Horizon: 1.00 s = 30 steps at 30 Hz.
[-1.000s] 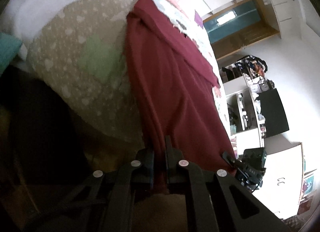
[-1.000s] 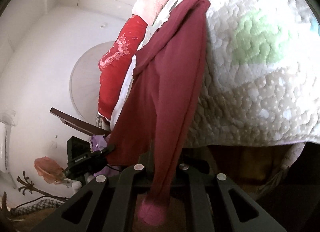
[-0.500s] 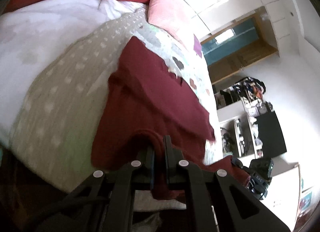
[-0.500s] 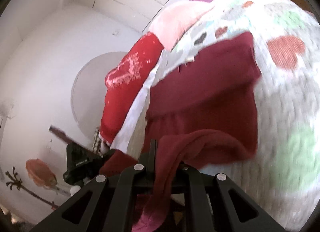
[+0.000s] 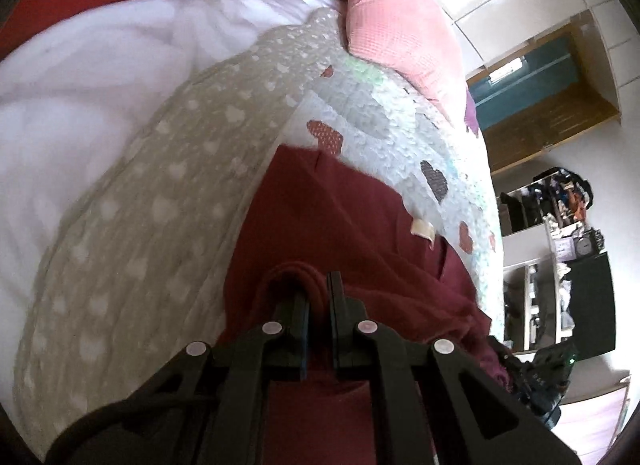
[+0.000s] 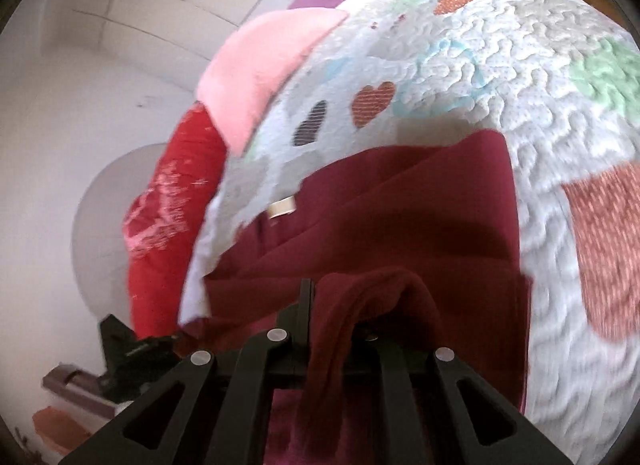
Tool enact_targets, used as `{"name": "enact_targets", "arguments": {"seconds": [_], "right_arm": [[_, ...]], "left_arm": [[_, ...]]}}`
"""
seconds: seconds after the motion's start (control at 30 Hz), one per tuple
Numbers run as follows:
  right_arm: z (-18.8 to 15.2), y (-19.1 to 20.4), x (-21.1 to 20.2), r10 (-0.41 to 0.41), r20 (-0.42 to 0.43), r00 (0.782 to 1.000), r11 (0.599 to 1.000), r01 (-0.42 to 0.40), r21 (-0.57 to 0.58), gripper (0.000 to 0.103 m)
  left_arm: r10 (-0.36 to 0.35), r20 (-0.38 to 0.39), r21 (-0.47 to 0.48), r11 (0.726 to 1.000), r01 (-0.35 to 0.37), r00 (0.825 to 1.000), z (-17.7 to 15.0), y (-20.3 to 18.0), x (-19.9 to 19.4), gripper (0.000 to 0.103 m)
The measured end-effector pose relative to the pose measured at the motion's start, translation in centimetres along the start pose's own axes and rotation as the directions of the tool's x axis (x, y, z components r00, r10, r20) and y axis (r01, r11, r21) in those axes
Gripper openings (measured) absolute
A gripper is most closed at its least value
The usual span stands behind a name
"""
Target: Fold small clothes
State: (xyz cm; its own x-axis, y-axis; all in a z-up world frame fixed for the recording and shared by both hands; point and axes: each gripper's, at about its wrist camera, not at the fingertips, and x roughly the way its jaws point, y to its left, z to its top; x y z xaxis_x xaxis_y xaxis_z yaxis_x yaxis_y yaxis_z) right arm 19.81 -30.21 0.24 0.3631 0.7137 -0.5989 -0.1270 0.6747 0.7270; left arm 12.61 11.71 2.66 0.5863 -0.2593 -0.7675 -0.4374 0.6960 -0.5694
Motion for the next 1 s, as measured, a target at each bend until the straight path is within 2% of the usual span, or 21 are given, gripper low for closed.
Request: {"name": "enact_targets", "arguments": {"seconds": [0.07,0.1,0.17,0.2,0.23,0.33,0.4,0.47,0.57,0.63,0.67,0.77,0.87,0.9,0.93,0.97,1.0], "right_arm": [[1.2,-0.4,0.6,0.020,0.015,1.000,0.999,-0.020,0.027,0.010],[1.7,-0.7,1.0,0.043,0.025,0.999,0.997,-0.044,0.060,0.015],[2.7,-1.9,1.0,0.093,0.066,0.993,0.984,-0.102,0.146,0.046],[3.1,-2.6,0.9,0.125,0.100,0.987,0.970,-0.143,0.195,0.069],[3.4,-3.4,0.8,0.156,0.135,0.978,0.952,-0.186,0.243,0.073],[4.4,-5.3,0.7,0.184,0.192,0.964,0.906,-0.242,0.347,0.073],[4.9,-5.5,-0.1,0.148,0.212,0.966,0.918,-0.214,0.333,0.074],[5.2,-5.5,-1.1,0.105,0.217,0.970,0.935,-0.171,0.312,0.076],[4.8,-4.7,-2.5,0.055,0.194,0.979,0.968,-0.100,0.231,0.076],[4.0,-3.7,-3.2,0.004,0.179,0.984,0.988,-0.032,0.154,0.076],[3.5,-3.1,-3.4,-0.028,0.167,0.986,0.994,0.010,0.106,0.076],[2.4,-1.8,-2.9,-0.099,0.139,0.985,0.995,0.101,-0.006,0.076],[1.7,-0.5,-1.1,-0.185,0.139,0.973,0.971,0.202,-0.125,0.076],[1.4,-0.4,-0.6,-0.197,0.137,0.971,0.965,0.216,-0.147,0.075],[1.2,-0.1,0.1,-0.211,0.130,0.969,0.957,0.232,-0.173,0.065],[1.1,0.0,0.5,-0.214,0.116,0.970,0.954,0.233,-0.188,0.049],[1.1,0.1,1.0,-0.216,0.092,0.972,0.953,0.230,-0.197,0.007]], "left_arm": [[-0.032,-0.003,-0.017,0.999,0.032,0.999,1.1,-0.1,0.5,0.007],[-0.048,-0.003,-0.027,0.998,0.048,0.999,1.3,-0.1,0.4,0.007],[-0.108,-0.003,-0.082,0.991,0.107,0.994,2.3,0.5,0.6,0.007],[-0.130,-0.004,-0.107,0.986,0.129,0.991,2.6,0.8,0.7,0.009],[-0.159,-0.005,-0.144,0.977,0.157,0.987,3.1,1.2,0.9,0.012],[-0.236,0.022,-0.243,0.941,0.234,0.972,4.2,2.2,0.7,0.019],[-0.267,0.041,-0.261,0.927,0.269,0.963,5.0,2.1,0.1,0.020],[-0.262,0.053,-0.240,0.934,0.267,0.964,5.5,1.5,-0.6,0.022],[-0.199,0.055,-0.189,0.960,0.206,0.978,5.1,0.5,-1.1,0.027],[-0.140,0.077,-0.154,0.977,0.150,0.987,4.7,0.3,-1.6,0.040],[-0.116,0.085,-0.138,0.982,0.127,0.990,4.6,0.3,-1.8,0.041],[-0.104,0.093,-0.133,0.984,0.116,0.990,4.4,0.9,-2.5,0.041],[-0.100,0.101,-0.127,0.986,0.112,0.990,3.7,1.0,-3.8,0.041],[-0.093,0.100,-0.115,0.988,0.104,0.991,3.4,0.9,-4.1,0.041],[-0.081,0.098,-0.097,0.991,0.091,0.992,3.0,0.7,-4.5,0.041],[-0.070,0.095,-0.076,0.994,0.077,0.993,2.5,0.5,-4.9,0.041],[-0.059,0.092,-0.055,0.996,0.064,0.994,1.9,0.3,-5.3,0.041]]}}
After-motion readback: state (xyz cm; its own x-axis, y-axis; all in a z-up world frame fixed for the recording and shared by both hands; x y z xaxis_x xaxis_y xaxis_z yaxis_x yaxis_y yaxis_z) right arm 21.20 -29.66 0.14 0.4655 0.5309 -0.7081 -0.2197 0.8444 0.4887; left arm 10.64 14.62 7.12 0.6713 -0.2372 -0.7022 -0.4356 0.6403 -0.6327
